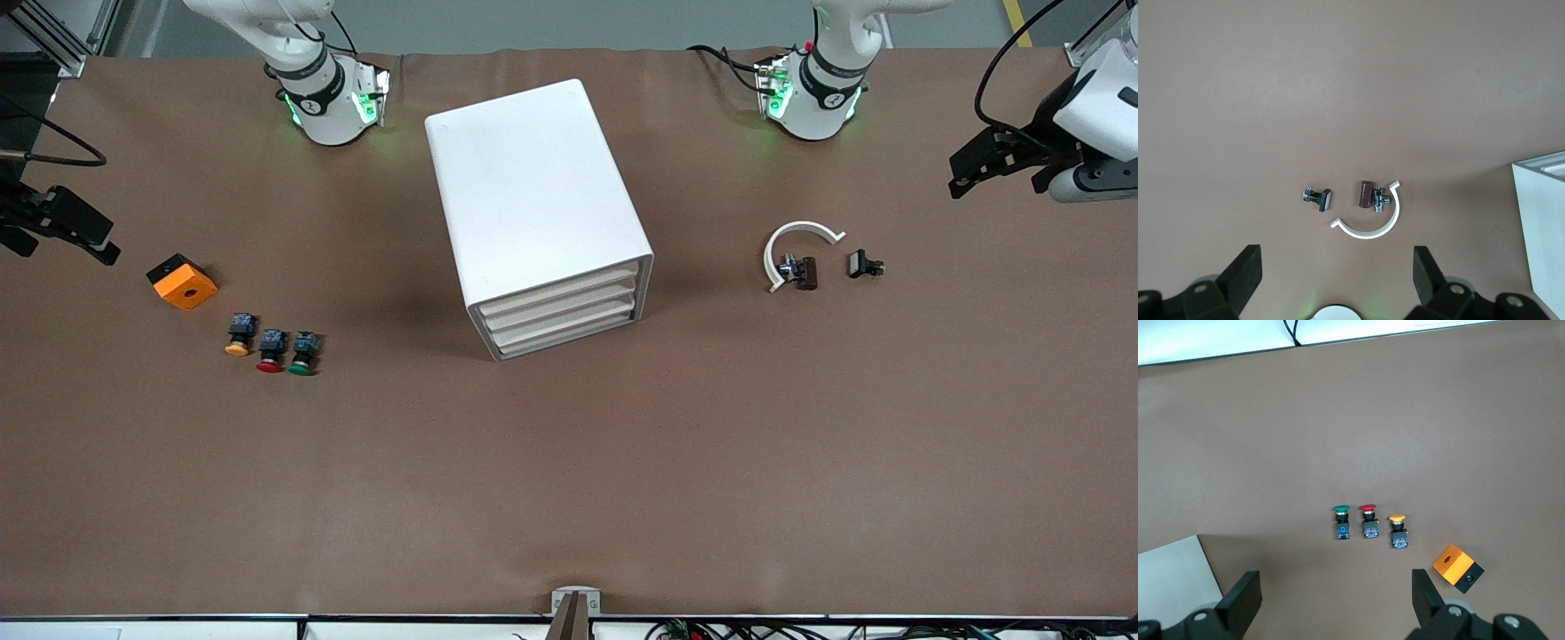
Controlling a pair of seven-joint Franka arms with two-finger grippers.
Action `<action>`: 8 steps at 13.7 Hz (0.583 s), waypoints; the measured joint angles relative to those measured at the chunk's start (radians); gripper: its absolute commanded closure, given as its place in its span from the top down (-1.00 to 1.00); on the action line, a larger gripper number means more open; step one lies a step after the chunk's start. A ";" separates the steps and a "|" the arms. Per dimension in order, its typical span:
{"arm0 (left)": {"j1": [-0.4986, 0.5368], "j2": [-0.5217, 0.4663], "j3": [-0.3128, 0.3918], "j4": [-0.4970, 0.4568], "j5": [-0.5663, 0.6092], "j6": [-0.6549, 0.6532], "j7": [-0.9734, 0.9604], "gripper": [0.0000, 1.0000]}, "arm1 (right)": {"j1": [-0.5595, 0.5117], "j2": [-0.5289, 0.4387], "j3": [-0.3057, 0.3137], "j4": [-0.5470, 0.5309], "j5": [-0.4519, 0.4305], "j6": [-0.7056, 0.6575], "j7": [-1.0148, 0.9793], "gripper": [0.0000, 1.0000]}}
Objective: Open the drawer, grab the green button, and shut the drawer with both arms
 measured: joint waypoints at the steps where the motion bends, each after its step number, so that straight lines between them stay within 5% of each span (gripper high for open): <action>1: 0.000 0.000 0.000 0.000 0.000 0.000 0.000 1.00 | 0.012 -0.007 -0.017 -0.005 0.000 0.000 -0.003 1.00; 8: 0.002 0.001 0.002 0.000 0.007 -0.002 0.000 1.00 | 0.031 -0.017 -0.031 -0.006 0.001 -0.086 -0.032 1.00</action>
